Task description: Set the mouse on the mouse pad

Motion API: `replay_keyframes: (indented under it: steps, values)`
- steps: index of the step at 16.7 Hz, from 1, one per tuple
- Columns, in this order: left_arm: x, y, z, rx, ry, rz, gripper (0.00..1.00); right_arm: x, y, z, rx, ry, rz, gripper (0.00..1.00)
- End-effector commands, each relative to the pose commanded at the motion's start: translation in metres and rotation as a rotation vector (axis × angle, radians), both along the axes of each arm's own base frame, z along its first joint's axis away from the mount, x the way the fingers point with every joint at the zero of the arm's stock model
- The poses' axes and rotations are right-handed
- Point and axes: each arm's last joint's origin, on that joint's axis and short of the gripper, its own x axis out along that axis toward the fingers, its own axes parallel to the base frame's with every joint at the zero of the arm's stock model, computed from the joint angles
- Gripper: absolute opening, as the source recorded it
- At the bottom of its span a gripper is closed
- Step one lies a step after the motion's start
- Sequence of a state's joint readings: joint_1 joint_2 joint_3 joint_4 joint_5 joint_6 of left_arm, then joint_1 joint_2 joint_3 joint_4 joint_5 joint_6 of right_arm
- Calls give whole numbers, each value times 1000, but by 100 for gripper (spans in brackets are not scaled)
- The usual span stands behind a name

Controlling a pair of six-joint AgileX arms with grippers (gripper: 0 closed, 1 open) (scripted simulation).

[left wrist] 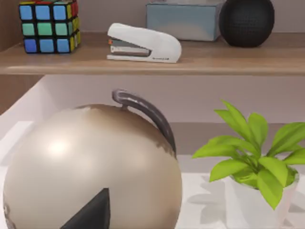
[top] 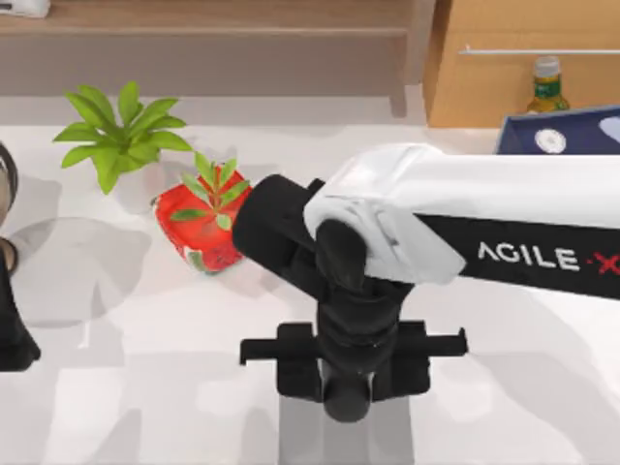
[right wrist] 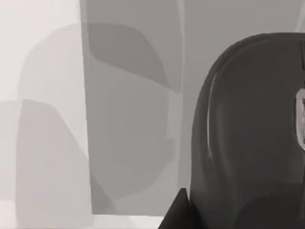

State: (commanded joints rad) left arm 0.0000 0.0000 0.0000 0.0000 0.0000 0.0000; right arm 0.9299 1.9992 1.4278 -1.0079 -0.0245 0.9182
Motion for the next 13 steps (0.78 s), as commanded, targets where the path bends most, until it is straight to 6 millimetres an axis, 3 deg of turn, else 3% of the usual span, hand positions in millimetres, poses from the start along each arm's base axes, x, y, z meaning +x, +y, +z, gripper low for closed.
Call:
replay_keyframes:
  steps: [7, 11, 13]
  values:
    - [0, 0, 0, 0, 0, 0, 100, 0, 0, -18, -2, 1, 2, 0]
    - [0, 0, 0, 0, 0, 0, 100, 0, 0, -19, -3, 2, 2, 0]
    - [0, 0, 0, 0, 0, 0, 100, 0, 0, -19, -3, 2, 2, 15]
